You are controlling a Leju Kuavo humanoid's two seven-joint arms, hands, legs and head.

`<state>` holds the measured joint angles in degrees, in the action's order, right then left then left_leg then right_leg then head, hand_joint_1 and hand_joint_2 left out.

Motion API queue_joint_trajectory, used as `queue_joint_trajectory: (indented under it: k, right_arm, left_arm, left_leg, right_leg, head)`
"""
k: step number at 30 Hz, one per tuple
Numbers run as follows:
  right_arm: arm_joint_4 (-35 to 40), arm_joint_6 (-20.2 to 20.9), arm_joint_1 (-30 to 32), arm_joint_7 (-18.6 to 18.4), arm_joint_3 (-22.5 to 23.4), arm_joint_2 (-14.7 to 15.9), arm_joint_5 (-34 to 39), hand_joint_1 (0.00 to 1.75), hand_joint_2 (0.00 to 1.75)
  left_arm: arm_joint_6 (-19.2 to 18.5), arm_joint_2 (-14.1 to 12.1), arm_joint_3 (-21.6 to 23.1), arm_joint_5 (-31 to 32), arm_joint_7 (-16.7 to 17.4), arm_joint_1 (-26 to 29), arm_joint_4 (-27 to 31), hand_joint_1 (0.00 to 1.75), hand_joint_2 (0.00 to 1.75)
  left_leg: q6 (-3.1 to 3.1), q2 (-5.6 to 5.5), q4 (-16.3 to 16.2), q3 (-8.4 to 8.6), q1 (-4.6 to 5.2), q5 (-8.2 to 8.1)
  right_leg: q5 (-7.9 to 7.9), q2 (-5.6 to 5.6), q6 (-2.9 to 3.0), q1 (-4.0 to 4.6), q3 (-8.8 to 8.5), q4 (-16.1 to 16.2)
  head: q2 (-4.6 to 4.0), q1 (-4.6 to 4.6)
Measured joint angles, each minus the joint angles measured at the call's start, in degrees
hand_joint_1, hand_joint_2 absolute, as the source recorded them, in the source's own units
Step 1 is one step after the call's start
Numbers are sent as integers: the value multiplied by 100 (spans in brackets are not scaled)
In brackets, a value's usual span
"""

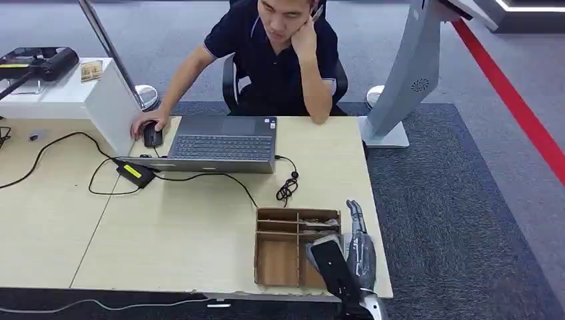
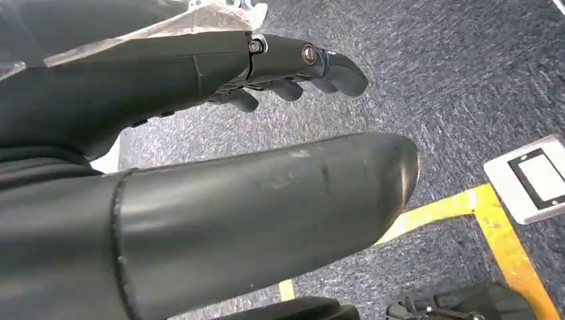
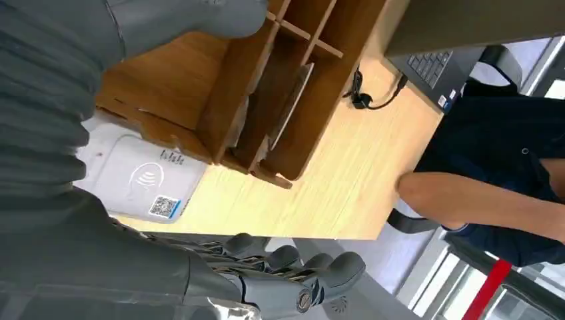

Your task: Pass the card to the sensor for recognition and then transmit it.

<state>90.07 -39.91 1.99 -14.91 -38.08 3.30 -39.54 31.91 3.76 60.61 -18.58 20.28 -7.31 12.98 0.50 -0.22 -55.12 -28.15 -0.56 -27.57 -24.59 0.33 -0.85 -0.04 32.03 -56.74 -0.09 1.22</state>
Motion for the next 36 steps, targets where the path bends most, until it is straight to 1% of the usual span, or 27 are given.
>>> queue_joint_trajectory:
  k: [5, 14, 27, 36]
  right_arm:
    - [118, 0, 53, -2, -55, 174, -15, 0, 175]
    - [175, 0, 39, -70, -267, 343, -61, 0, 175]
    - [221, 0, 37, -122, -396, 468, -129, 0, 175]
    - [221, 0, -13, -140, -437, 494, -129, 0, 175]
  left_arm:
    - [2, -2, -4, -7, 2, 4, 0, 0, 0]
    - [9, -2, -6, 0, 9, 5, 0, 0, 0]
    - [9, -2, -7, 28, 13, 5, 0, 0, 0]
    - [39, -2, -7, 42, 11, 5, 0, 0, 0]
  left_leg:
    - [0, 0, 0, 0, 0, 0]
    - [0, 0, 0, -1, 0, 0]
    - [0, 0, 0, -2, 0, 0]
    - [0, 0, 0, -1, 0, 0]
  right_leg:
    - [0, 0, 0, 0, -1, 0]
    - [0, 0, 0, 0, -2, 0]
    - [0, 0, 0, 0, -1, 0]
    - [0, 0, 0, 0, -1, 0]
  head:
    - [0, 0]
    - [0, 0]
    - [0, 0]
    - [0, 0]
